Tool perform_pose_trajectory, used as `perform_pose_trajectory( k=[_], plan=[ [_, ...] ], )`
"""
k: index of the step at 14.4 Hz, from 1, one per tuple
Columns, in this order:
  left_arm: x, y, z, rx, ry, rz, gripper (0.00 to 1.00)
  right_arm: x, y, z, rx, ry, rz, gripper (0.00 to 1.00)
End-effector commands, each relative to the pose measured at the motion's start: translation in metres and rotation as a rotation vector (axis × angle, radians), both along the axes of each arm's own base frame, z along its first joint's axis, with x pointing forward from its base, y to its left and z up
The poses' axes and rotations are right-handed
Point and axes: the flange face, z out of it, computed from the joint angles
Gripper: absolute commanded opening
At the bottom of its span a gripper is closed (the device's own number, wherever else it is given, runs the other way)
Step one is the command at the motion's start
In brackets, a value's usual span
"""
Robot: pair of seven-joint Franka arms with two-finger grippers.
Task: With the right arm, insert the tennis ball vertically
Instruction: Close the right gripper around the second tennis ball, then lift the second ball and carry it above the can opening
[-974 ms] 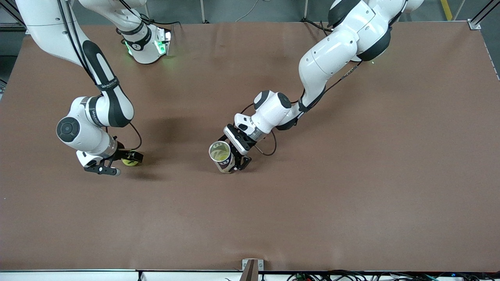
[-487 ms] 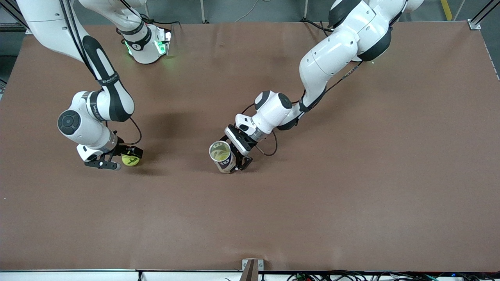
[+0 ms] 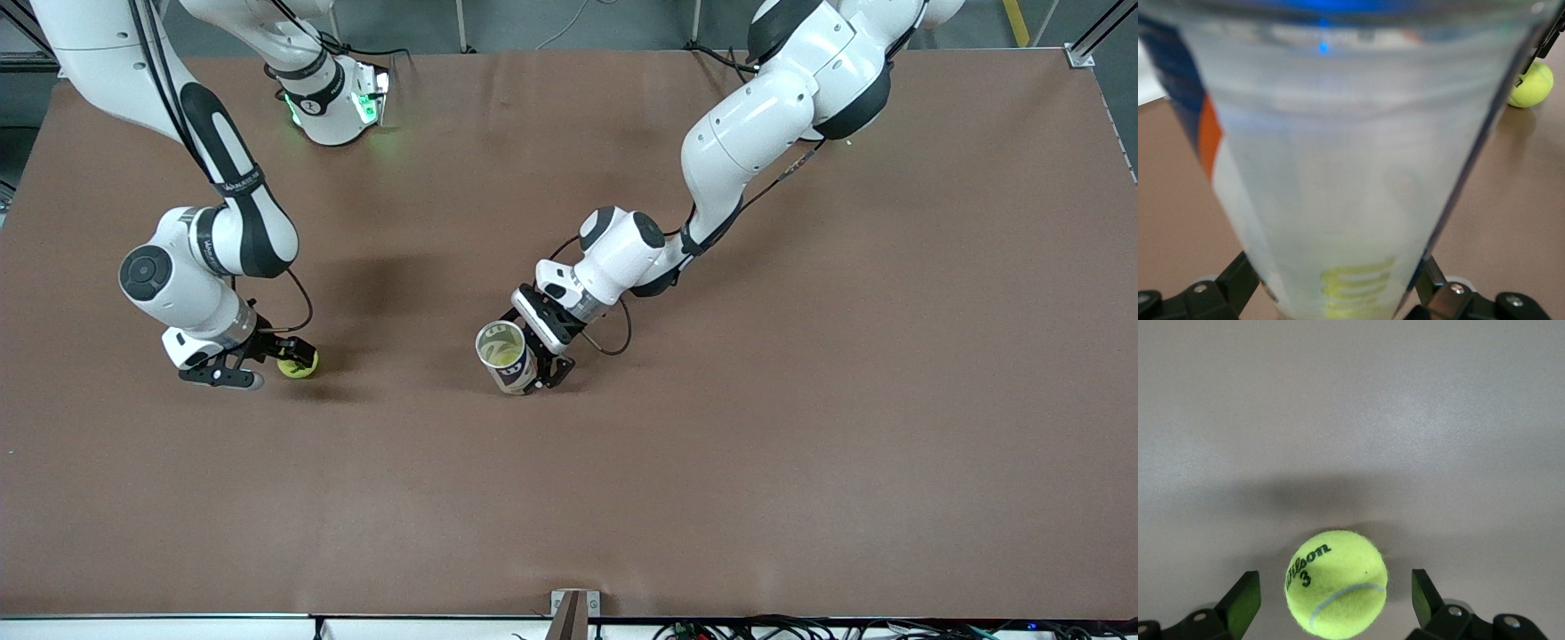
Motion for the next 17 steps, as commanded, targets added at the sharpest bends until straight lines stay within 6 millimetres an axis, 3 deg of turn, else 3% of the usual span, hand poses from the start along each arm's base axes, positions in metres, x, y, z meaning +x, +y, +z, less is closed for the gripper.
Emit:
perform_pose_trajectory(
  k=[1, 4, 6, 8, 11, 13, 14, 17],
  plan=[
    [0.000, 0.003, 0.002, -0.005, 0.001, 0.015, 1.00, -0.010, 0.000, 0.000, -0.009, -0.007, 0.020, 1.00],
    [0.001, 0.004, 0.002, -0.007, 0.002, 0.018, 1.00, -0.014, 0.000, -0.008, -0.009, 0.008, 0.019, 0.99],
    [-0.001, 0.002, 0.002, -0.006, 0.003, 0.014, 1.00, -0.014, 0.000, -0.009, -0.009, 0.011, 0.017, 0.91],
    [-0.002, 0.002, 0.001, -0.004, 0.002, 0.013, 1.00, -0.014, 0.000, -0.010, -0.009, 0.013, 0.016, 0.75],
    [-0.003, 0.001, 0.002, -0.005, 0.001, 0.010, 1.00, -0.014, 0.001, -0.013, -0.008, 0.017, 0.016, 0.43],
    [-0.003, 0.001, 0.001, -0.004, 0.002, 0.010, 1.00, -0.013, 0.001, -0.015, -0.005, 0.019, 0.011, 0.18],
    [-0.002, 0.002, 0.002, -0.005, 0.001, 0.012, 1.00, -0.012, 0.002, -0.012, -0.001, 0.014, 0.004, 0.01],
    [0.001, 0.003, 0.006, -0.009, -0.002, 0.018, 1.00, -0.003, 0.006, 0.001, 0.002, 0.010, 0.003, 0.00]
  ],
)
